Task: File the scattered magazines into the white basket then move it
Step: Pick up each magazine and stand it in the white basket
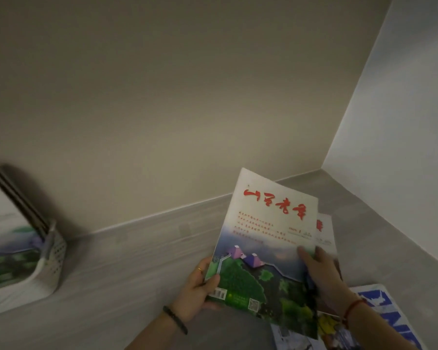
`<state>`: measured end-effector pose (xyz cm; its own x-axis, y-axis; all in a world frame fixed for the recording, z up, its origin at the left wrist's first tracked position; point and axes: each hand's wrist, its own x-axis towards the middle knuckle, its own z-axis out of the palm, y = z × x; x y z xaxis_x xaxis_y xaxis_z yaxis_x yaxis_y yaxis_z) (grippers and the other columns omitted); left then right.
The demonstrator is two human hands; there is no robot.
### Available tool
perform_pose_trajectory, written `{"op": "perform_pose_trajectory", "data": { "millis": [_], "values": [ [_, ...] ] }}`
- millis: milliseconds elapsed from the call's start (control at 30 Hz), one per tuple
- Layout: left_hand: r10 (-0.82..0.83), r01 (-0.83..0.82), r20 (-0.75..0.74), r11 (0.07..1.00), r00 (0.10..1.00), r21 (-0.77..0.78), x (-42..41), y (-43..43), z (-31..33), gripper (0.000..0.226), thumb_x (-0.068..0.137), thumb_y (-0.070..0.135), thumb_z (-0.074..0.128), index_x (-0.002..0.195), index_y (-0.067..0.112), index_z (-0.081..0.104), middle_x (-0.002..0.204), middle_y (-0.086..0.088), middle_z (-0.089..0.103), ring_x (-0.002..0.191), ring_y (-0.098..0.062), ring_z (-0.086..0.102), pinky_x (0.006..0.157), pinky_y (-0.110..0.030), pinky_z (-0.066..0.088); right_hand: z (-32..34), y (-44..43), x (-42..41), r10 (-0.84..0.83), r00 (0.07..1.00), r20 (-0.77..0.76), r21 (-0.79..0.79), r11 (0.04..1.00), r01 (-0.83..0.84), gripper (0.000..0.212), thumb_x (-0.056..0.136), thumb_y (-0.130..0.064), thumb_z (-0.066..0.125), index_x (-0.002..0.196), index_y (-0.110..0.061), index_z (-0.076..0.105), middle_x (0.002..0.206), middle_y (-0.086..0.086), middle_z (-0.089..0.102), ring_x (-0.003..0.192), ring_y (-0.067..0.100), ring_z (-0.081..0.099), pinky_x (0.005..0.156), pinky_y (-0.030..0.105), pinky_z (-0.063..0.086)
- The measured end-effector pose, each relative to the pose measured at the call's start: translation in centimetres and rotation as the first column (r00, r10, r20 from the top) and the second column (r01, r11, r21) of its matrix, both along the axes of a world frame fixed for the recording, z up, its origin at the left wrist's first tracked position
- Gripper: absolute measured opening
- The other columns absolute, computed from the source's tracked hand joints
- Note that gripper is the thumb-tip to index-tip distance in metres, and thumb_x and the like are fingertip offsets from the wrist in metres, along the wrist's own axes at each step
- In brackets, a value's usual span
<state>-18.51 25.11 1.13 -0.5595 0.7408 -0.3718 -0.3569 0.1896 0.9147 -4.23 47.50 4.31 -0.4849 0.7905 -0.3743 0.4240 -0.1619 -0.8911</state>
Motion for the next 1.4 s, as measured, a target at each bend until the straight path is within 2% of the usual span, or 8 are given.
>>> {"op": "perform_pose_trajectory", "data": {
  "millis": [167, 467, 600, 733, 833, 1000, 1167, 1400],
  "values": [
    [0.076, -0.073, -0.103, 0.997, 0.992, 0.03, -2.3, -6.8, 1.8, 0.038, 0.081, -0.013, 0.051, 0.114, 0.005, 0.048, 0.095, -0.005, 0.071, 0.086, -0.024, 0.065, 0.078, -0.031, 0.053, 3.3, -5.0, -3.2, 0.134, 0.96, -0.246, -0.031, 0.989, -0.146, 0.017, 0.089, -0.007, 0.05, 0.105, 0.0, 0.05, 0.087, 0.021, 0.065, 0.023, 0.014, 0.04, 0.026, 0.021, 0.04],
    [0.423, -0.403, -0.415, 0.904, 0.806, 0.139, -10.1, -20.5, 11.1, 0.022, 0.088, 0.002, 0.049, 0.105, 0.011, 0.058, 0.109, -0.003, 0.062, 0.087, -0.006, 0.063, 0.072, -0.012, 0.053, 9.1, -19.6, -14.8, 0.484, 0.82, -0.307, 0.274, 0.87, -0.41, 0.019, 0.089, -0.01, 0.053, 0.108, -0.008, 0.055, 0.073, 0.03, 0.063, 0.025, 0.012, 0.041, 0.029, 0.022, 0.039],
    [0.54, -0.543, -0.514, 0.824, 0.667, 0.16, -13.8, -27.9, 15.1, 0.023, 0.086, 0.005, 0.054, 0.108, 0.008, 0.059, 0.11, -0.004, 0.061, 0.1, -0.025, 0.06, 0.088, -0.036, 0.051, 12.3, -26.9, -20.7, 0.52, 0.784, -0.338, 0.424, 0.828, -0.366, 0.011, 0.088, -0.008, 0.053, 0.098, -0.007, 0.058, 0.088, 0.024, 0.069, 0.061, 0.044, 0.06, 0.05, 0.045, 0.052],
    [0.639, -0.655, -0.533, 0.731, 0.555, 0.194, -17.0, -34.2, 17.7, 0.024, 0.088, 0.007, 0.052, 0.111, 0.008, 0.058, 0.108, -0.005, 0.061, 0.095, -0.023, 0.059, 0.067, -0.018, 0.057, 14.3, -32.9, -25.9, 0.568, 0.743, -0.354, 0.512, 0.783, -0.354, 0.018, 0.088, -0.001, 0.05, 0.1, 0.006, 0.061, 0.095, 0.014, 0.067, 0.089, 0.043, 0.064, 0.053, 0.019, 0.05],
    [0.668, -0.713, -0.523, 0.685, 0.529, 0.154, -19.0, -37.5, 18.2, 0.027, 0.088, 0.01, 0.051, 0.115, 0.004, 0.056, 0.114, -0.008, 0.061, 0.097, -0.023, 0.059, 0.082, -0.036, 0.054, 14.6, -36.1, -28.7, 0.587, 0.732, -0.345, 0.518, 0.77, -0.374, 0.019, 0.088, 0.0, 0.051, 0.097, 0.012, 0.061, 0.101, 0.026, 0.067, 0.084, 0.043, 0.064, 0.049, 0.007, 0.047],
    [0.709, -0.764, -0.504, 0.63, 0.494, 0.137, -21.7, -40.3, 16.5, 0.026, 0.087, 0.01, 0.053, 0.112, 0.003, 0.058, 0.099, -0.003, 0.061, 0.073, -0.005, 0.059, 0.049, -0.012, 0.05, 13.3, -39.3, -31.9, 0.568, 0.769, -0.293, 0.514, 0.772, -0.374, 0.017, 0.085, -0.002, 0.056, 0.092, 0.01, 0.065, 0.096, 0.022, 0.069, 0.071, 0.024, 0.062, 0.048, 0.006, 0.047],
    [0.713, -0.792, -0.461, 0.609, 0.529, 0.034, -23.9, -41.4, 13.2, 0.021, 0.085, 0.012, 0.057, 0.105, 0.005, 0.06, 0.098, -0.005, 0.062, 0.076, -0.014, 0.059, 0.059, -0.022, 0.049, 10.0, -40.8, -33.8, 0.536, 0.818, -0.211, 0.448, 0.796, -0.407, 0.016, 0.085, -0.004, 0.057, 0.088, 0.009, 0.067, 0.081, 0.005, 0.063, 0.037, 0.0, 0.053, 0.034, 0.002, 0.035],
    [0.705, -0.817, -0.452, 0.568, 0.546, -0.1, -26.3, -41.2, 8.9, 0.014, 0.083, 0.012, 0.061, 0.096, 0.006, 0.06, 0.1, -0.008, 0.062, 0.09, -0.025, 0.056, 0.081, -0.041, 0.052, 6.1, -40.8, -36.0, 0.445, 0.89, -0.098, 0.405, 0.835, -0.373, 0.017, 0.081, -0.01, 0.064, 0.08, 0.007, 0.068, 0.077, 0.014, 0.068, 0.055, 0.014, 0.057, 0.04, 0.004, 0.04]
  ]
}}
